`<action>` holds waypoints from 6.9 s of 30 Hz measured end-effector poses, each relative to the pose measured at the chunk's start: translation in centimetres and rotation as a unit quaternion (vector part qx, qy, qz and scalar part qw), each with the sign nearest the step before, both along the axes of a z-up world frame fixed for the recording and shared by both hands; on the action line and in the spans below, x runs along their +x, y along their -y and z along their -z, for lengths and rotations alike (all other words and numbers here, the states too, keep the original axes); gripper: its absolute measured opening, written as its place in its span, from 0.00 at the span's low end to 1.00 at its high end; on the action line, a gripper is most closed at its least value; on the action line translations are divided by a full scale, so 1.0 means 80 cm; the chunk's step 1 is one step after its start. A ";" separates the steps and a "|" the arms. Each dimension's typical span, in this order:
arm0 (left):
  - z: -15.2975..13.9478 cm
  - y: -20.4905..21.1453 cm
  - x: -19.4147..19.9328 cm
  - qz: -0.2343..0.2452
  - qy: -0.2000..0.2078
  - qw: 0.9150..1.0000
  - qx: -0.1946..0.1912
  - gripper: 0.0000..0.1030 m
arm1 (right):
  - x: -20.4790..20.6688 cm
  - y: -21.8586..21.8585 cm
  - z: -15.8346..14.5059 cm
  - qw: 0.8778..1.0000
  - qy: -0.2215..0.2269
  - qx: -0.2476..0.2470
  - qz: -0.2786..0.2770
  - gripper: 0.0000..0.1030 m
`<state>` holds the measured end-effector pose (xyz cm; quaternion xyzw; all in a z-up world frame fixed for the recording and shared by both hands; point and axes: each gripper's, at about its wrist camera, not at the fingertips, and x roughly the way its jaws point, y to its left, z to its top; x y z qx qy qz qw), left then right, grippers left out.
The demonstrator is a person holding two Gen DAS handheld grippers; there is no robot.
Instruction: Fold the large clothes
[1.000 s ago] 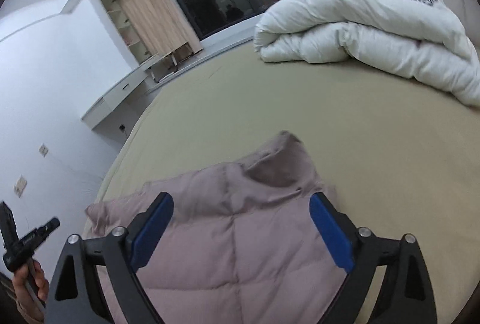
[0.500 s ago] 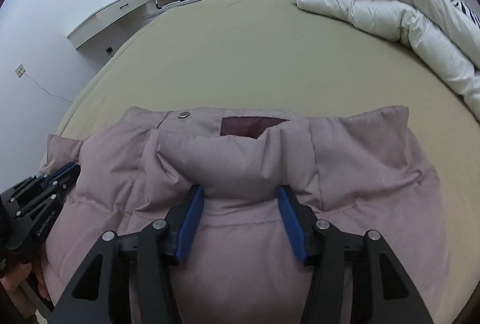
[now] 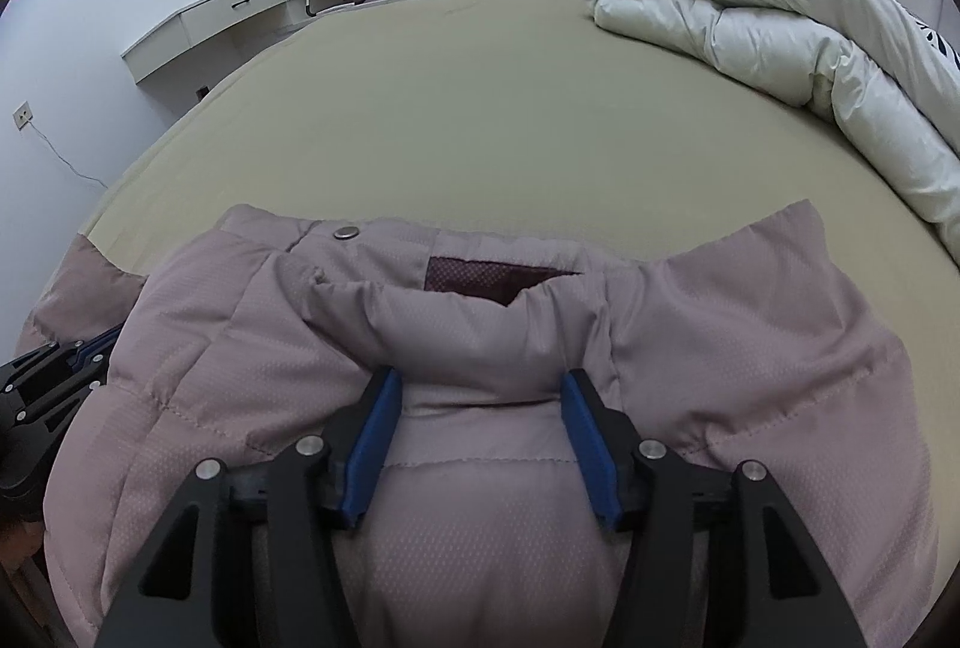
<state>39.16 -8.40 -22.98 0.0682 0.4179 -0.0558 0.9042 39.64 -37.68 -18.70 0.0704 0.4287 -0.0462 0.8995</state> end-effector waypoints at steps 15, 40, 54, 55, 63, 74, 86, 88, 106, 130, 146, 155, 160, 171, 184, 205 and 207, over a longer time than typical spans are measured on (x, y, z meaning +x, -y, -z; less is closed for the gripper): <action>0.008 -0.032 0.011 0.003 -0.022 0.999 -0.026 0.08 | 0.012 -0.016 0.010 0.999 0.007 -0.037 0.007 0.58; -0.004 -0.134 -0.098 0.002 -0.031 0.991 -0.130 0.08 | -0.134 0.108 0.011 0.996 0.016 0.033 0.077 1.00; -0.039 -0.143 -0.197 -0.020 -0.013 0.993 -0.119 0.10 | -0.168 -0.029 -0.122 0.993 0.075 -0.067 0.056 0.88; -0.034 -0.145 -0.201 -0.016 -0.009 0.993 -0.119 0.10 | -0.170 -0.039 -0.125 0.989 0.082 -0.108 0.061 0.89; -0.038 -0.162 -0.189 -0.013 -0.031 0.983 -0.180 0.14 | -0.178 -0.040 -0.130 0.993 0.095 -0.072 0.008 0.94; -0.054 -0.150 -0.204 0.006 -0.010 0.985 -0.171 0.69 | -0.102 -0.098 -0.042 0.997 0.008 -0.034 -0.067 1.00; -0.045 -0.134 -0.177 0.001 -0.028 0.990 -0.139 0.70 | -0.094 -0.094 -0.039 0.997 -0.008 -0.040 -0.068 0.90; -0.063 -0.128 -0.203 0.017 0.010 0.993 -0.116 0.70 | -0.126 -0.085 -0.066 0.998 0.021 -0.028 -0.058 0.81; -0.029 -0.127 -0.219 0.039 -0.011 0.995 -0.088 0.72 | -0.194 -0.029 -0.025 0.999 -0.031 -0.020 -0.037 0.86; 0.024 -0.274 -0.142 -0.051 -0.113 0.959 -0.255 0.86 | -0.163 0.220 0.022 0.940 -0.042 0.337 0.049 0.88; 0.106 -0.251 0.008 -0.051 -0.190 0.904 -0.379 0.80 | -0.114 0.198 0.059 0.908 -0.058 0.414 -0.033 0.84; 0.093 -0.217 0.041 -0.033 -0.195 0.920 -0.339 0.35 | -0.111 0.176 0.034 0.928 -0.066 0.366 -0.029 0.56; 0.066 -0.210 0.034 -0.033 -0.184 0.920 -0.343 0.26 | -0.130 0.160 -0.007 0.941 -0.051 0.335 -0.026 0.44; -0.031 -0.206 -0.049 0.004 -0.165 0.925 -0.341 0.25 | -0.228 0.095 -0.086 0.944 -0.030 0.321 -0.065 0.38; -0.026 -0.174 -0.145 -0.013 -0.164 0.931 -0.324 0.09 | -0.358 0.073 -0.030 0.926 -0.050 0.372 -0.041 0.39; 0.090 -0.201 -0.076 -0.012 -0.186 0.923 -0.338 0.72 | -0.379 0.147 0.082 0.880 -0.051 0.472 0.034 0.93; 0.118 -0.197 -0.066 0.004 -0.211 0.903 -0.373 0.75 | -0.381 0.150 0.087 0.871 -0.051 0.488 0.030 0.96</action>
